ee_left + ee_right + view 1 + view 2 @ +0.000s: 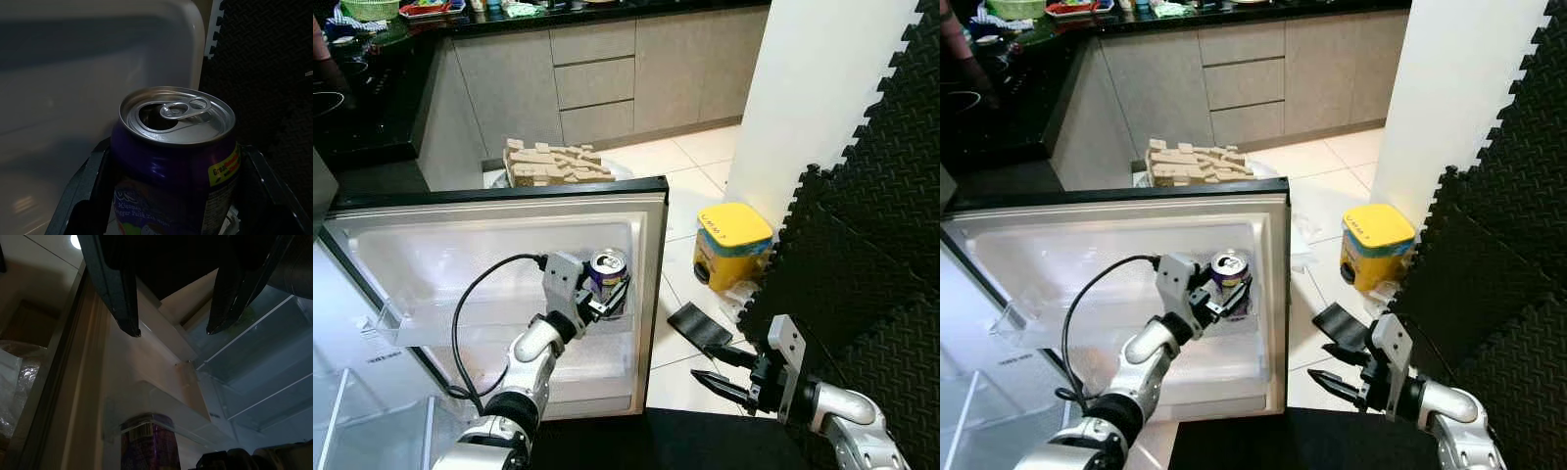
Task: Restocking fridge
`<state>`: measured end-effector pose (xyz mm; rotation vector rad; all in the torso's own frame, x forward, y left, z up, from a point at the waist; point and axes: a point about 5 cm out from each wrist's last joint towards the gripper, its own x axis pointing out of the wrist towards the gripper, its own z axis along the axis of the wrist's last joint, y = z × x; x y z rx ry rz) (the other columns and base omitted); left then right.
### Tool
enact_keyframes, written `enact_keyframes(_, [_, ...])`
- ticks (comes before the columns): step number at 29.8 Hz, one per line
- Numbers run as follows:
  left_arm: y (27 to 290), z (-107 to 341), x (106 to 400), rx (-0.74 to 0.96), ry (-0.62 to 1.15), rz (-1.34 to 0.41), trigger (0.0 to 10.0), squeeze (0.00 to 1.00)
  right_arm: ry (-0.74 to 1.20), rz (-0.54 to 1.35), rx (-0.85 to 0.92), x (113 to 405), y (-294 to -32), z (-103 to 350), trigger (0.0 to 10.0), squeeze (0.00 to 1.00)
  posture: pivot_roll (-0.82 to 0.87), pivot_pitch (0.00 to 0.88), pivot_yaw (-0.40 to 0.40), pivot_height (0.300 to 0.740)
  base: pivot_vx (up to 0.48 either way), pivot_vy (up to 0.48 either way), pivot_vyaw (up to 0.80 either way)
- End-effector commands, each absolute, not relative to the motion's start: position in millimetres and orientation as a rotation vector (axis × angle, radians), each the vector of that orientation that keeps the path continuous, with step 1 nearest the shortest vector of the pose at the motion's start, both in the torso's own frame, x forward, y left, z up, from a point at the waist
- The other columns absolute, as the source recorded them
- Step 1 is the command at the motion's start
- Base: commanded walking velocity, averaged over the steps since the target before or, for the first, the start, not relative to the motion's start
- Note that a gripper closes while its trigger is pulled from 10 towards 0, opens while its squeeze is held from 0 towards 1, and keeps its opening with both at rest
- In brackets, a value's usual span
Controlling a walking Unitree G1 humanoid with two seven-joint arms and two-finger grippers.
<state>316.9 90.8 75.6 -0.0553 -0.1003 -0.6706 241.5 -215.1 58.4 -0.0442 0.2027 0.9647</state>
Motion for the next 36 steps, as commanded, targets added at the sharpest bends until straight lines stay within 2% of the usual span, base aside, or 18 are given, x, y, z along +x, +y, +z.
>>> enact_keyframes(1, [87,66,310,-0.05,-0.07,-0.685,10.0,0.0,0.197,0.972,-0.036,241,-214,60,10.0,0.0,-0.08,0.015,0.049,0.74,0.0,0.0,0.0])
enact_keyframes(7, [88,64,310,-0.03,-0.062,-0.688,10.0,0.0,0.197,0.975,-0.035,241,-214,60,10.0,0.0,-0.09,0.013,0.05,0.74,0.0,0.0,0.0])
enact_keyframes(8, [88,64,309,-0.033,-0.058,-0.689,10.0,0.41,0.198,0.977,-0.035,241,-214,60,10.0,0.0,-0.09,0.011,0.051,0.74,0.0,0.0,0.0])
enact_keyframes(10, [88,64,309,-0.033,-0.057,-0.688,10.0,0.41,0.198,0.977,-0.035,241,-214,60,10.0,0.0,-0.09,0.011,0.051,0.74,0.0,0.0,0.0])
enact_keyframes(11, [88,63,309,-0.034,-0.057,-0.689,10.0,1.0,0.198,0.977,-0.035,241,-214,60,10.0,0.0,-0.09,0.011,0.05,0.74,0.0,0.0,0.0])
enact_keyframes(14, [89,64,310,-0.031,-0.063,-0.674,10.0,1.0,0.2,0.979,-0.035,240,-214,60,10.0,0.0,-0.09,0.01,0.05,0.74,0.0,0.0,0.0])
enact_keyframes(15, [89,64,310,-0.031,-0.065,-0.673,10.0,0.0,0.2,0.979,-0.035,240,-214,60,10.0,0.0,-0.09,0.01,0.05,0.74,0.0,0.0,0.0])
enact_keyframes(31, [93,71,312,-0.056,-0.106,-0.672,10.0,0.0,0.204,0.981,-0.033,241,-215,60,10.0,0.0,-0.08,0.011,0.048,0.74,0.0,0.0,0.0])
enact_keyframes(36, [104,74,314,-0.061,-0.125,-0.652,10.0,0.0,0.206,0.984,-0.032,240,-215,60,10.0,0.0,-0.08,0.011,0.045,0.74,0.0,0.0,0.0])
